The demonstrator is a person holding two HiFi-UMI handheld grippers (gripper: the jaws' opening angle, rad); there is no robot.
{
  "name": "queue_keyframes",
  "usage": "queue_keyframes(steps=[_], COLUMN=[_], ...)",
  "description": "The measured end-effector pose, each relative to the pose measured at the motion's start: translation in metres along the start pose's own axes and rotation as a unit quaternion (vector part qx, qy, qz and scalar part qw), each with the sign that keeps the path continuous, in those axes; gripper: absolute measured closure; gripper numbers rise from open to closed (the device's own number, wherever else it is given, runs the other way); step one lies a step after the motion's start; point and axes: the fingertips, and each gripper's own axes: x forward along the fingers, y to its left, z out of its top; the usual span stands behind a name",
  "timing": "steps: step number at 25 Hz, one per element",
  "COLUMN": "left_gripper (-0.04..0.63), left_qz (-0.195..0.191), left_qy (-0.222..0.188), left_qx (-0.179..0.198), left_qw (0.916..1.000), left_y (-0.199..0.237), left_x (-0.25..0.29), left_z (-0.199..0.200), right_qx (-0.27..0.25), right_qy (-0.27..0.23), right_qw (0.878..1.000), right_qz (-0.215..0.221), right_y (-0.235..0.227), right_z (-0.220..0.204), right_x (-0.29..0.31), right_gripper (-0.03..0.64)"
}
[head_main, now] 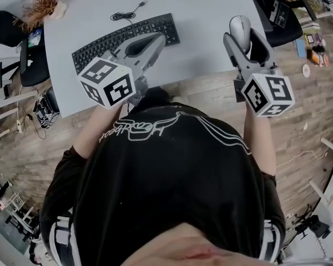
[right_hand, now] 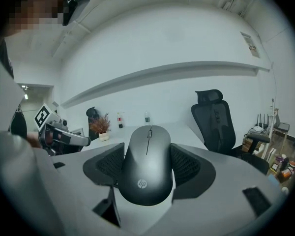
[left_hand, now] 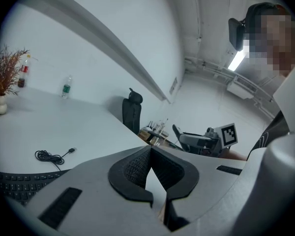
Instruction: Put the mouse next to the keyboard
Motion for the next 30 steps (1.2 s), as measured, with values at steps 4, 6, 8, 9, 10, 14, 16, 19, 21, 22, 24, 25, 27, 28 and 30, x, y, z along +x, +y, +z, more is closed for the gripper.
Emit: queue_keyframes(steps=[4,6,8,9,10,14,16,19,21,22,24,25,27,28,30], left_gripper=[0.588,0.588,0.588,0.588,0.588,0.588,0.588,0.588,0.588,0.588,0.588,0.588,0.588,0.588,0.588], left_qz=[-0.004,-0.005,-0.006,-0.006,-0.006,-0.007,-0.007,-0.007,-0.006,-0.006,-0.005,-0.004,-0.002,-0.001,0.000], left_qy=[0.013,0.022,0.032,0.036,0.038,0.048,0.053,0.059,0.061,0.062,0.063,0.064,0.063,0.062,0.061], left_qx=[-0.005,-0.007,-0.009,-0.010,-0.011,-0.020,-0.024,-0.030,-0.034,-0.035,-0.038,-0.040,-0.045,-0.048,-0.054], left_qw=[0.9999,0.9997,0.9994,0.9993,0.9992,0.9986,0.9983,0.9978,0.9975,0.9974,0.9972,0.9972,0.9970,0.9969,0.9967], left_y=[0.012,0.020,0.027,0.031,0.034,0.048,0.053,0.060,0.062,0.063,0.065,0.066,0.068,0.069,0.070], left_x=[0.009,0.010,0.011,0.013,0.014,0.020,0.023,0.026,0.026,0.026,0.025,0.024,0.023,0.022,0.020], left_z=[-0.004,-0.007,-0.011,-0.011,-0.012,-0.017,-0.020,-0.024,-0.025,-0.026,-0.028,-0.029,-0.031,-0.033,-0.035], right_qx=[-0.001,0.000,0.003,0.003,0.002,-0.004,-0.005,-0.006,-0.005,-0.005,-0.004,-0.004,-0.005,-0.005,-0.005], right_qy=[0.024,0.039,0.055,0.063,0.072,0.110,0.129,0.159,0.178,0.187,0.203,0.210,0.219,0.222,0.229], right_qw=[1.000,0.999,0.998,0.998,0.997,0.994,0.992,0.987,0.984,0.982,0.979,0.978,0.976,0.975,0.973], right_qz=[-0.004,-0.006,-0.008,-0.009,-0.010,-0.011,-0.011,-0.015,-0.018,-0.020,-0.021,-0.021,-0.021,-0.022,-0.024], right_y=[-0.001,0.001,0.002,0.001,0.001,-0.003,-0.006,-0.009,-0.011,-0.012,-0.013,-0.013,-0.012,-0.012,-0.012], right_z=[-0.020,-0.032,-0.044,-0.051,-0.057,-0.085,-0.099,-0.120,-0.132,-0.138,-0.147,-0.151,-0.157,-0.160,-0.164], right_x=[0.021,0.032,0.043,0.050,0.056,0.079,0.089,0.101,0.105,0.107,0.111,0.112,0.115,0.116,0.118], right_gripper=[0.351,0.351,0.351,0.350,0.351,0.351,0.351,0.350,0.350,0.351,0.351,0.350,0.350,0.350,0.351])
